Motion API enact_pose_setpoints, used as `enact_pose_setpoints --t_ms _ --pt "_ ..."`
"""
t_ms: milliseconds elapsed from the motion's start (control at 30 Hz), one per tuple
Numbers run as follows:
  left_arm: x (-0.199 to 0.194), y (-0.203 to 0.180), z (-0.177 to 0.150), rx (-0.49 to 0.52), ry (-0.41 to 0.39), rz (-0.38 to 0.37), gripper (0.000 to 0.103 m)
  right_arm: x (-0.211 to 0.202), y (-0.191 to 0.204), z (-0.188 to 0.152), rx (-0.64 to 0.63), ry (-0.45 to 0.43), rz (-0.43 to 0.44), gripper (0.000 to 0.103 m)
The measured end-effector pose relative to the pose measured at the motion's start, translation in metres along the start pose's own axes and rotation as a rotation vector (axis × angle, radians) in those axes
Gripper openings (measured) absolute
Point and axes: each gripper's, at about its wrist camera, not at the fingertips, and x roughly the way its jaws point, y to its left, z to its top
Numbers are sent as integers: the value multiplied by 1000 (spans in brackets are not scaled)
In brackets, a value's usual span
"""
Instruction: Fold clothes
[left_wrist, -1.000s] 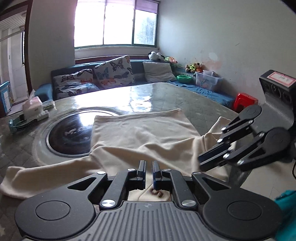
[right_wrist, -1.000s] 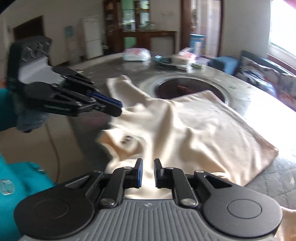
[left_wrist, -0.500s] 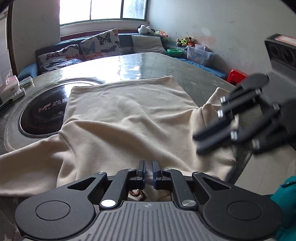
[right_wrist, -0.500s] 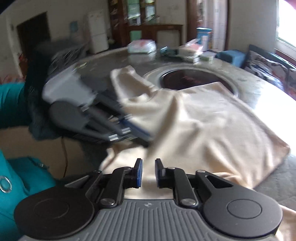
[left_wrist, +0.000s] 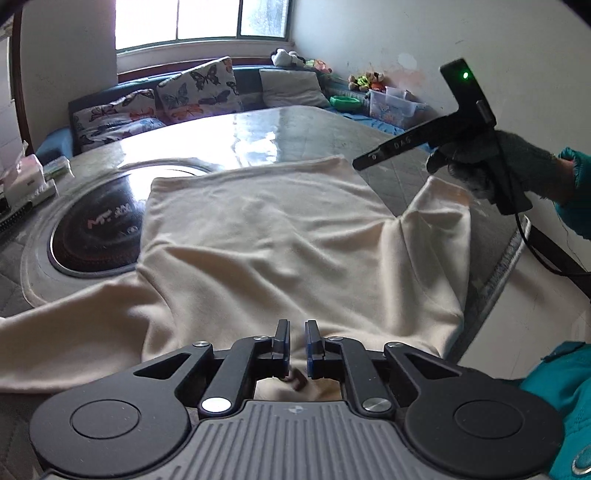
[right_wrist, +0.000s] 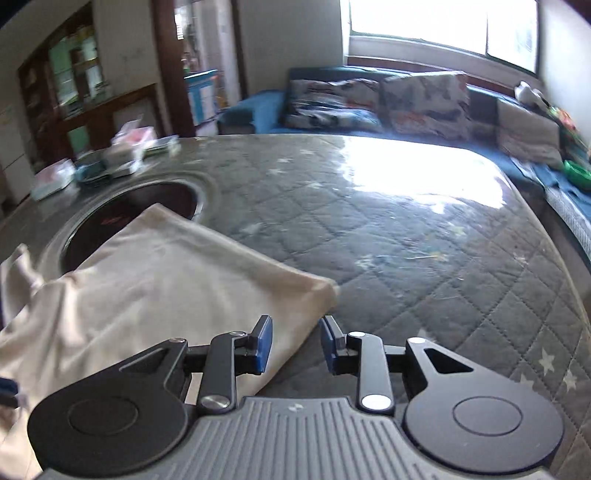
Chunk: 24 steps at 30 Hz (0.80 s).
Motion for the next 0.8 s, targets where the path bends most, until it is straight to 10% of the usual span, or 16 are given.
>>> enact_pose_setpoints --t_ms 367,800 --pt "38 58 73 -129 -43 218 34 31 -27 9 79 51 -4 25" --pt "144 108 130 -172 37 354 32 37 -24 24 16 44 -3 9"
